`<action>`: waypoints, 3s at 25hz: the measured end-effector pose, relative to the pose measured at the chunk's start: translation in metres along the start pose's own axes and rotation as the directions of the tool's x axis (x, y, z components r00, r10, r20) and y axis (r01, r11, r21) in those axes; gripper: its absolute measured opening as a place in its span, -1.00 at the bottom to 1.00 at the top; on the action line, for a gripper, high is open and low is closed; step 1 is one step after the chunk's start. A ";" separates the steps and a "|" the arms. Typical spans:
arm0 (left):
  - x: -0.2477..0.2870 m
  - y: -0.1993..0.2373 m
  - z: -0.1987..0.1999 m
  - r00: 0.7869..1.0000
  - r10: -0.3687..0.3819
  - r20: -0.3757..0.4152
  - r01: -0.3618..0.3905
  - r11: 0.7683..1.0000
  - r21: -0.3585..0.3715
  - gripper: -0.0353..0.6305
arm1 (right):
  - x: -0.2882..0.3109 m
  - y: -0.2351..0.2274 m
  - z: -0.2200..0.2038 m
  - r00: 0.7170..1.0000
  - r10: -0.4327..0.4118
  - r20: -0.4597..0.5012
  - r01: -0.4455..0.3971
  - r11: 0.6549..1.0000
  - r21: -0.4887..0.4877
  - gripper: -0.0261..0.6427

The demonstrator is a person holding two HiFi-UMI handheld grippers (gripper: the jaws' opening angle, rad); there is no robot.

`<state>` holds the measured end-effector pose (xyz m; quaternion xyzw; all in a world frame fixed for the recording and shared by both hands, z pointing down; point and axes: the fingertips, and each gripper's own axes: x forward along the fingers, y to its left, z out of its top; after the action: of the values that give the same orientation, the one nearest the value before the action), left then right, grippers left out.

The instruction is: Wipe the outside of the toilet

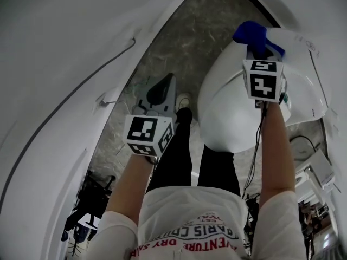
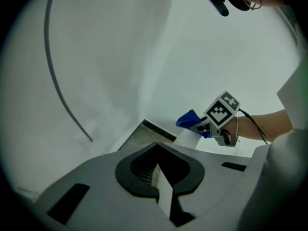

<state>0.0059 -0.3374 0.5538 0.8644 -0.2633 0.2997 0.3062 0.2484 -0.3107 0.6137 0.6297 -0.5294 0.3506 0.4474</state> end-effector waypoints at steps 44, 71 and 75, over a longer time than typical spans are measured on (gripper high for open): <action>-0.080 0.046 -0.239 0.960 0.278 0.011 -0.260 0.908 -0.328 -0.88 | 0.070 0.210 -0.138 0.842 0.162 -0.514 -0.486 0.641 -0.594 -0.69; -0.166 0.015 -0.398 0.890 0.454 -0.029 -0.391 0.730 -0.560 -0.88 | 0.047 0.334 -0.264 0.704 0.014 -0.710 -0.705 0.138 -0.696 -0.69; -0.181 0.006 -0.411 0.889 0.457 -0.025 -0.388 0.724 -0.570 -0.88 | 0.040 0.347 -0.282 0.701 -0.009 -0.713 -0.708 0.117 -0.697 -0.69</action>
<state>-0.2677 -0.0104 0.6933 0.6687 -0.5470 0.2195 0.4532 -0.0747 -0.0748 0.8163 -0.0782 -0.6088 0.2136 0.7601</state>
